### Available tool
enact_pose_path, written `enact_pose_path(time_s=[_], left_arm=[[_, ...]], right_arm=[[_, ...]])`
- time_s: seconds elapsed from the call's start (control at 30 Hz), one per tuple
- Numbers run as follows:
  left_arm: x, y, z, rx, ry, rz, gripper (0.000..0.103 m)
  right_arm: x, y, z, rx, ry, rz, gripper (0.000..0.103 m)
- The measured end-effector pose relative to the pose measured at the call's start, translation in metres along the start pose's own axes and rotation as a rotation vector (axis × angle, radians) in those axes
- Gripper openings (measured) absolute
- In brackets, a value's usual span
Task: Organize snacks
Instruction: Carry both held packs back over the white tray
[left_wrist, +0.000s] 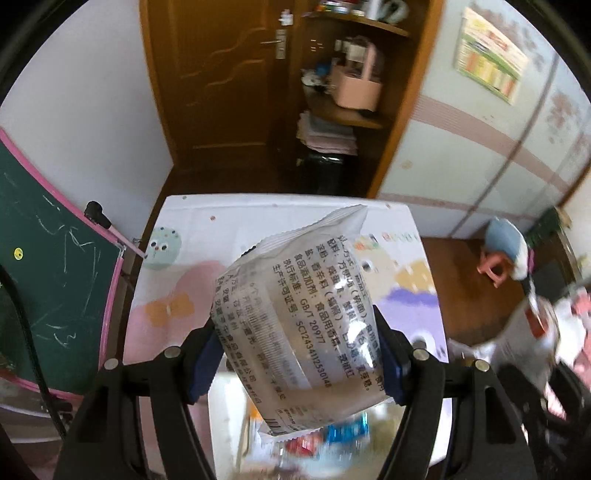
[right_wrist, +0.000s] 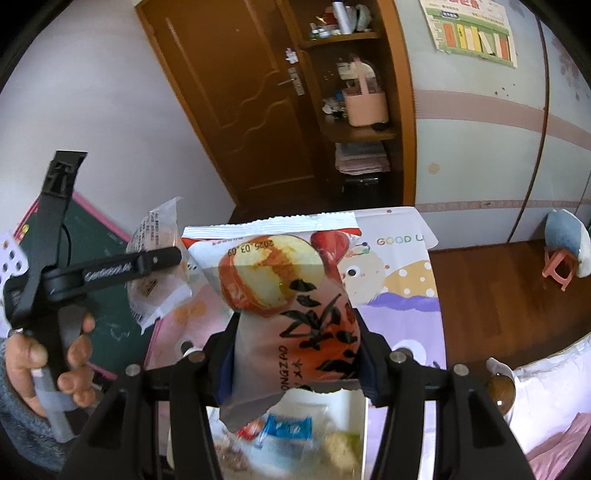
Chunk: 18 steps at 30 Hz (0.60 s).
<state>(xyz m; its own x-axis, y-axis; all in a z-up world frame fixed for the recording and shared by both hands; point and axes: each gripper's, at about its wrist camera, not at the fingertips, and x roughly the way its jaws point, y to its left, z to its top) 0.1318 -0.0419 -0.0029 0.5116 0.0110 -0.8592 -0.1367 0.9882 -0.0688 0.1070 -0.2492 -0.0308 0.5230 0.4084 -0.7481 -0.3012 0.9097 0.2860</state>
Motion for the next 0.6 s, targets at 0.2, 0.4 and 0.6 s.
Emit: enact_pose_path(time_s=[0.2,0.4,0.6], left_arm=[[-0.032,-0.003,-0.058,0.047,-0.011,0.01,0.07],[-0.04,-0.001,-0.099,0.066,-0.032,0.015,0.07],[-0.028,-0.001,-0.13,0.095,0.002,0.029,0.071]], right_arm=[[-0.022,0.012,-0.03,-0.043,0.019,0.018,0.053],[-0.027,0.014,-0.05,-0.058,0.045,0.018,0.053],[-0.012,0.019,-0.074,-0.036,0.136,0.03,0.053]])
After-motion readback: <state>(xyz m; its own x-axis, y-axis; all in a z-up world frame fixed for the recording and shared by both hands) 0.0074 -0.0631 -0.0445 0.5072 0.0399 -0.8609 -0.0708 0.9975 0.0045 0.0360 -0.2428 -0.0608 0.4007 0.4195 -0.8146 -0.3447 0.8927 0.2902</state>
